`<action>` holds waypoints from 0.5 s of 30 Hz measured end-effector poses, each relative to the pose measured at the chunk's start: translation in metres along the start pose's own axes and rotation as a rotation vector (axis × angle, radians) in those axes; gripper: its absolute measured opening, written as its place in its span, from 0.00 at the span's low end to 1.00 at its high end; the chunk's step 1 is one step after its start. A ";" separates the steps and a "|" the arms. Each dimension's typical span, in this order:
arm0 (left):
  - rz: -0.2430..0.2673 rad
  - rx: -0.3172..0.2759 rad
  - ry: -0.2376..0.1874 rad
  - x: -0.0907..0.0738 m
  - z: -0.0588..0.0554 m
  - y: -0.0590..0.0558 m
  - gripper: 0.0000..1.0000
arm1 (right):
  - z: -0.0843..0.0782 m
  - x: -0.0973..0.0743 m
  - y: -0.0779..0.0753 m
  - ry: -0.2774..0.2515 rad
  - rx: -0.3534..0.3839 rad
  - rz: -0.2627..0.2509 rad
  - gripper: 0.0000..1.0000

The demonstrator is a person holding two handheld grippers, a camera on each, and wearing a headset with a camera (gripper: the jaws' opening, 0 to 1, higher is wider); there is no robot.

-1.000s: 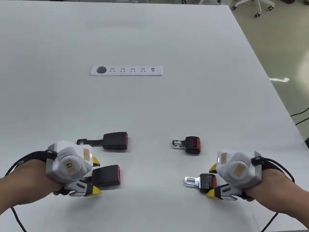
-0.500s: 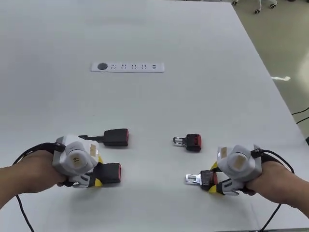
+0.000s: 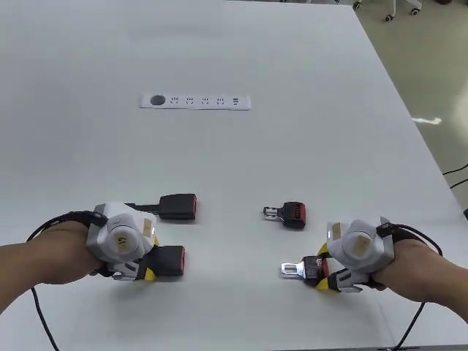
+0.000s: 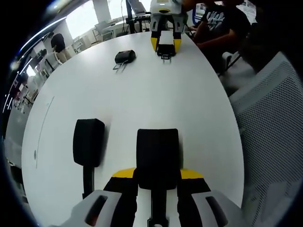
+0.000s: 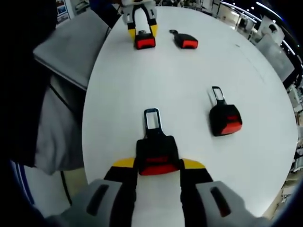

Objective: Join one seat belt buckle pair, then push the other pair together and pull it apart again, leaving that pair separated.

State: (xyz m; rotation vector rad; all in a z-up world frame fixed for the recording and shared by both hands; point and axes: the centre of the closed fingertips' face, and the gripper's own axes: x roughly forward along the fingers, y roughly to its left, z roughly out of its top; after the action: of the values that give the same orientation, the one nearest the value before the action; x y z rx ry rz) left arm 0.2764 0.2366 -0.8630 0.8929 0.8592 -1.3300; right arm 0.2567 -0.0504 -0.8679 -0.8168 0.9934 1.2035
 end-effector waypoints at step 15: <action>-0.004 -0.005 0.003 0.001 0.000 0.000 0.33 | 0.022 0.008 0.007 -0.005 0.001 -0.020 0.36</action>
State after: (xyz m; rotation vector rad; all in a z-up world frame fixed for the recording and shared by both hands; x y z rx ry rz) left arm 0.2765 0.2364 -0.8637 0.8893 0.8668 -1.3300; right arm 0.2543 -0.0261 -0.8672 -0.8205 0.9793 1.1878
